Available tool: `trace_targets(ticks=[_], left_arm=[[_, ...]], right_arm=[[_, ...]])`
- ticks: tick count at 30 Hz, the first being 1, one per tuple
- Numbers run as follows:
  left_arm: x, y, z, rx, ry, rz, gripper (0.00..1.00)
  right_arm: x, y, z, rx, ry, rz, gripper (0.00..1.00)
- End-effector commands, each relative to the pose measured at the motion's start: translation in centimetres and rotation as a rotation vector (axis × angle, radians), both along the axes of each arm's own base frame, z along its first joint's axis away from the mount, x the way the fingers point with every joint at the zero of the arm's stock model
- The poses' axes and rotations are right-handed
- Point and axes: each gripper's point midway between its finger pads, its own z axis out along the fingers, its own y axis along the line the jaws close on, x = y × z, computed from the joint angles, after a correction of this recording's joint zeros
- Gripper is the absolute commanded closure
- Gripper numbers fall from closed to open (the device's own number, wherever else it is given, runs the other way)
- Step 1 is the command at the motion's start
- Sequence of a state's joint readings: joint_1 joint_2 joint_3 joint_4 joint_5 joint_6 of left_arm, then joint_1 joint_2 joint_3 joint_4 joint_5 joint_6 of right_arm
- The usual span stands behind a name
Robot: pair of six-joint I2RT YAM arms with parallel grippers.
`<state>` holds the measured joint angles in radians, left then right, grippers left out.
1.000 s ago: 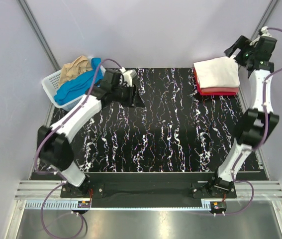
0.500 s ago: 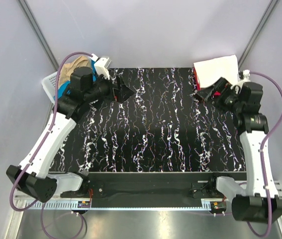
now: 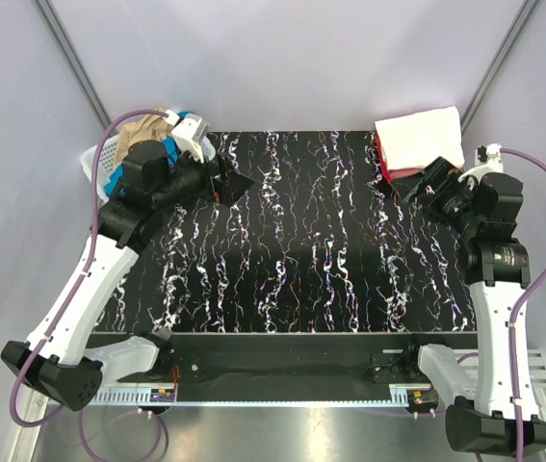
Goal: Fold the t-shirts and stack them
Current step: Reset both grippers
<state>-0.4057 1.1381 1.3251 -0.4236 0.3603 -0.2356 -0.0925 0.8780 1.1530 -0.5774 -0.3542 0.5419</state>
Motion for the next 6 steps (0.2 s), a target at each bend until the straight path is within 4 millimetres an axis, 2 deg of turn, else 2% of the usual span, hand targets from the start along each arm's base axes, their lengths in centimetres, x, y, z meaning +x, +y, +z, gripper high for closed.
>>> trace_targets(ticks=[1,6], left_arm=[[-0.01,-0.15,1.79,-0.022,-0.082,-0.016,0.01],[0.01,-0.05,1.58,-0.015,-0.087,-0.011,0.01]], right_arm=[[0.26,-0.65,0.34,-0.023,-0.009,-0.029,0.0],[0.63,-0.84,0.32,-0.032,-0.003,-0.034,0.0]])
